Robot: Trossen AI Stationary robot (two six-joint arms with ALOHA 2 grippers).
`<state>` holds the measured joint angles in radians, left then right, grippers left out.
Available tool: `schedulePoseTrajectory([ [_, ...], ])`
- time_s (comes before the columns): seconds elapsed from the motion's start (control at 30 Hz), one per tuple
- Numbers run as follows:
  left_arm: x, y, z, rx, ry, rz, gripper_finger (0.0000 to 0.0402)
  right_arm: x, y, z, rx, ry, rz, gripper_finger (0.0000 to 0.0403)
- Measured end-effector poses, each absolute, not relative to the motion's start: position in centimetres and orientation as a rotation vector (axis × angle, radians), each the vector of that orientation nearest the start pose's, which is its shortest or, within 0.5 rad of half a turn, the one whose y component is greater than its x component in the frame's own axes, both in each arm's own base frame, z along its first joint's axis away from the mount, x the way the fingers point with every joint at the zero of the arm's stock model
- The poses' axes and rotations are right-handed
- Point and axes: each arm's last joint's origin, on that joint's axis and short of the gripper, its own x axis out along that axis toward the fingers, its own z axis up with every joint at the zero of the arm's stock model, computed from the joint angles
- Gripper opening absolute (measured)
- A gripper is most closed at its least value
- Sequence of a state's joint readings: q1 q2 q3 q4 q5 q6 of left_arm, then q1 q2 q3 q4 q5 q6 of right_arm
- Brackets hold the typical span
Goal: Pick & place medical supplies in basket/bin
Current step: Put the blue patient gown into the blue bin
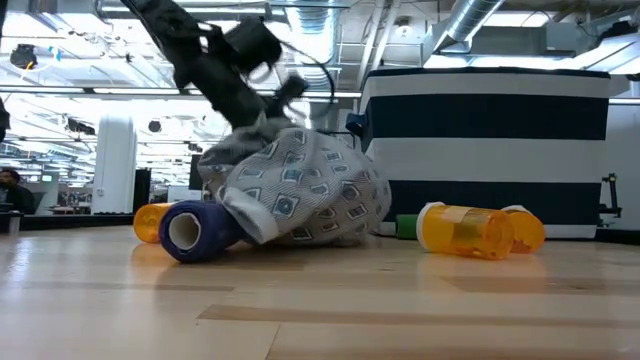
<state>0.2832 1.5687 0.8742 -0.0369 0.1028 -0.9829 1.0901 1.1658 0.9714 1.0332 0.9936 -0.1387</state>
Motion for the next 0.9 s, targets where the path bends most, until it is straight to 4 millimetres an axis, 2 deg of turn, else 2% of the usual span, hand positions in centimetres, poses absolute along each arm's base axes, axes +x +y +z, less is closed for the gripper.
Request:
schedulePoseTrajectory([
  [0.27, 26.5, 7.4, 22.8, -1.058, 0.451, 0.447, 0.0004, 13.0, 18.5, 42.1, 0.578, -0.454, 0.082, 0.0095],
  [0.43, 24.1, 6.6, 25.8, -1.023, 0.273, 0.346, 0.0004, 13.1, 18.5, 42.1, 0.589, -0.460, 0.090, 0.0095],
  [0.63, 22.5, 5.9, 28.2, -1.010, 0.117, 0.214, 0.0004, 13.1, 18.5, 42.1, 0.587, -0.466, 0.105, 0.0095],
  [0.8, 22.0, 4.9, 31.1, -0.952, -0.055, 0.016, 0.0004, 13.1, 18.5, 42.1, 0.584, -0.468, 0.115, 0.0095],
  [0.9, 21.0, 4.0, 33.6, -0.781, -0.213, -0.158, 0.0004, 13.0, 18.6, 42.1, 0.577, -0.475, 0.135, 0.0095],
])
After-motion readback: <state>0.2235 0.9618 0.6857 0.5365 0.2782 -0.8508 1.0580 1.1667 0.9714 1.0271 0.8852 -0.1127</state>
